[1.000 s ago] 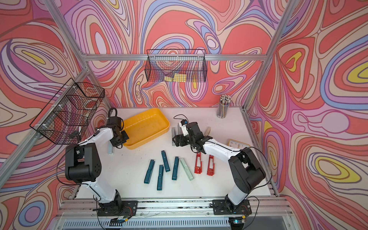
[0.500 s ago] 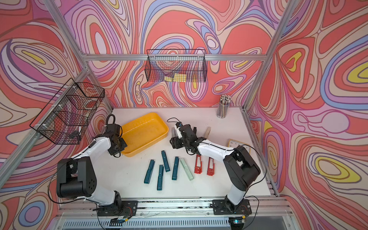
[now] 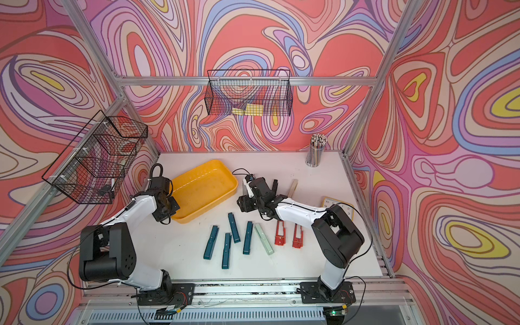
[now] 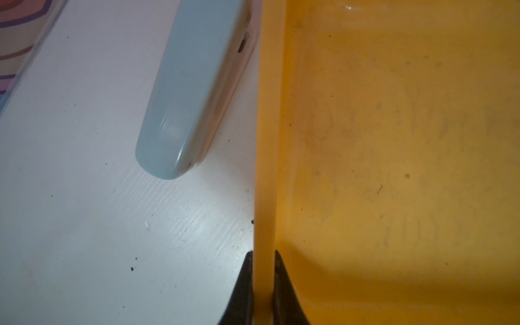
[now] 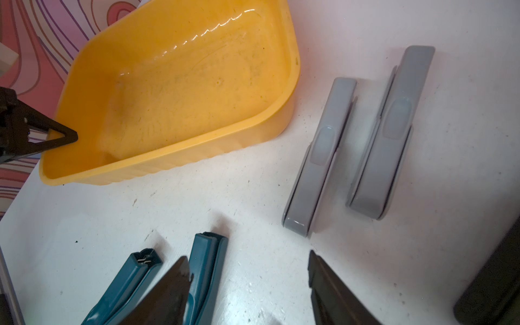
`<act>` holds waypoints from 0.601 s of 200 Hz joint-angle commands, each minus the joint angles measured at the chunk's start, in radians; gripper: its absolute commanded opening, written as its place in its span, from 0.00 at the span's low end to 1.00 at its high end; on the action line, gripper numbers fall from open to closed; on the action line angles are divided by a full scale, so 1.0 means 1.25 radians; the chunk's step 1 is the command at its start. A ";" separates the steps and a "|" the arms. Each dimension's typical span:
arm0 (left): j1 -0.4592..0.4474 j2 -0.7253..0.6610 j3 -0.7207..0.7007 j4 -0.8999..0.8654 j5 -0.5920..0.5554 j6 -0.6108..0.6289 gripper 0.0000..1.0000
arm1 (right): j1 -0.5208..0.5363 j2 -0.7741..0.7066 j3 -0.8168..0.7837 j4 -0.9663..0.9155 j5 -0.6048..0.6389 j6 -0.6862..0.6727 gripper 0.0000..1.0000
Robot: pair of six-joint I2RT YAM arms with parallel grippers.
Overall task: Put the pruning pliers into the storage box
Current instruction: Move the storage box to the center of the board.
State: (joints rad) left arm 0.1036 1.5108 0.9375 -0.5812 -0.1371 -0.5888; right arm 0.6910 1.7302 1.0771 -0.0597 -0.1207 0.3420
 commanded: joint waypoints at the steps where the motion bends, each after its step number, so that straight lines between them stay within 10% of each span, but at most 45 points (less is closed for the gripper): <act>1: -0.002 -0.027 -0.021 -0.061 -0.008 0.000 0.00 | 0.006 -0.004 -0.011 0.008 0.008 0.009 0.70; 120: -0.003 -0.081 -0.033 -0.051 0.015 0.017 0.53 | 0.005 0.088 0.076 -0.047 0.037 0.011 0.67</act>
State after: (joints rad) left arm 0.1036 1.4631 0.9058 -0.6113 -0.1303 -0.5735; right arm 0.6910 1.8202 1.1324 -0.0959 -0.0940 0.3553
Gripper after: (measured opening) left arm 0.459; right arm 0.663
